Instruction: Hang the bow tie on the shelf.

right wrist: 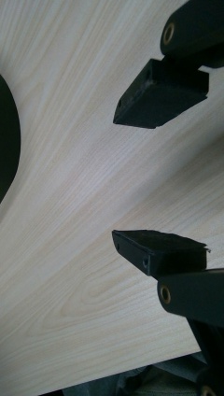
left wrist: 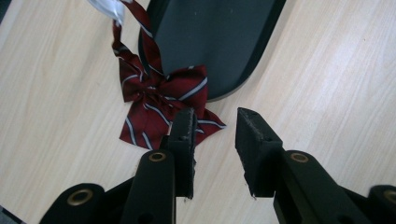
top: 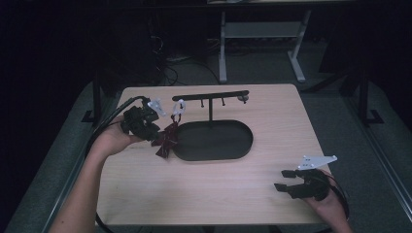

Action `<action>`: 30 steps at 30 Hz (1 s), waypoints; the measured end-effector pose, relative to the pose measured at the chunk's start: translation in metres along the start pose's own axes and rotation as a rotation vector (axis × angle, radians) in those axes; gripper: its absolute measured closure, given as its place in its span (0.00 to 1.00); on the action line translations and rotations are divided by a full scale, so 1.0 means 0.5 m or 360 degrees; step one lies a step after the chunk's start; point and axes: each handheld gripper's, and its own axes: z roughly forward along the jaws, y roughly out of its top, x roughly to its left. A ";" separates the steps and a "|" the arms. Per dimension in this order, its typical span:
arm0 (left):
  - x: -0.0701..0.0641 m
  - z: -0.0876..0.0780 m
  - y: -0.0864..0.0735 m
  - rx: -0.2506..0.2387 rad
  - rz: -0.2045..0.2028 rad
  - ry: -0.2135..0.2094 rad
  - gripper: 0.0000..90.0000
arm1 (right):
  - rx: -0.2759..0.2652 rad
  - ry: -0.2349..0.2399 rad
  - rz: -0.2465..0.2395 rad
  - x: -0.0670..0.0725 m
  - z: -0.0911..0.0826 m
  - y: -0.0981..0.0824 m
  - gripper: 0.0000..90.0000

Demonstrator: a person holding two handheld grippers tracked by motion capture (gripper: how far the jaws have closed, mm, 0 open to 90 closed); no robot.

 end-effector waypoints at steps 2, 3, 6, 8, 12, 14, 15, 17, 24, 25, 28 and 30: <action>-0.004 0.003 -0.006 -0.0010 -0.0003 0.0000 0.75 | -0.0001 -0.0002 -0.0001 0.000 0.000 0.000 0.41; -0.006 0.004 -0.009 -0.0013 -0.0001 -0.0001 0.75 | 0.0000 -0.0002 0.0002 0.000 -0.001 0.000 0.41; -0.013 0.010 -0.018 -0.0020 -0.0012 -0.0004 0.74 | 0.0001 -0.0003 0.0001 0.000 0.000 0.000 0.41; -0.018 0.014 -0.024 -0.0031 -0.0014 -0.0005 0.73 | -0.0001 -0.0003 -0.0001 0.000 0.000 0.000 0.41; -0.025 0.022 -0.035 -0.0055 -0.0025 -0.0004 0.71 | -0.0001 -0.0006 0.0002 0.000 -0.001 -0.001 0.41; -0.030 0.025 -0.041 -0.0067 -0.0030 -0.0005 0.70 | 0.0001 -0.0008 0.0003 0.000 -0.001 -0.001 0.41; -0.032 0.028 -0.045 -0.0076 -0.0032 -0.0005 0.69 | 0.0003 -0.0007 0.0007 0.001 -0.001 -0.001 0.41; -0.037 0.032 -0.050 -0.0082 -0.0038 -0.0012 0.68 | 0.0002 -0.0007 0.0006 0.001 -0.001 -0.001 0.41; -0.058 0.047 -0.073 -0.0087 -0.0046 -0.0027 0.65 | 0.0002 -0.0008 0.0009 0.001 -0.002 -0.001 0.41; -0.063 0.051 -0.078 -0.0098 -0.0059 -0.0029 0.63 | 0.0001 -0.0008 0.0009 0.001 -0.002 -0.001 0.41; -0.072 0.058 -0.089 -0.0109 -0.0066 -0.0036 0.58 | -0.0003 -0.0010 0.0000 0.001 -0.002 -0.001 0.41; -0.080 0.063 -0.099 -0.0115 -0.0055 -0.0027 0.55 | -0.0007 -0.0009 0.0006 0.001 -0.002 -0.001 0.41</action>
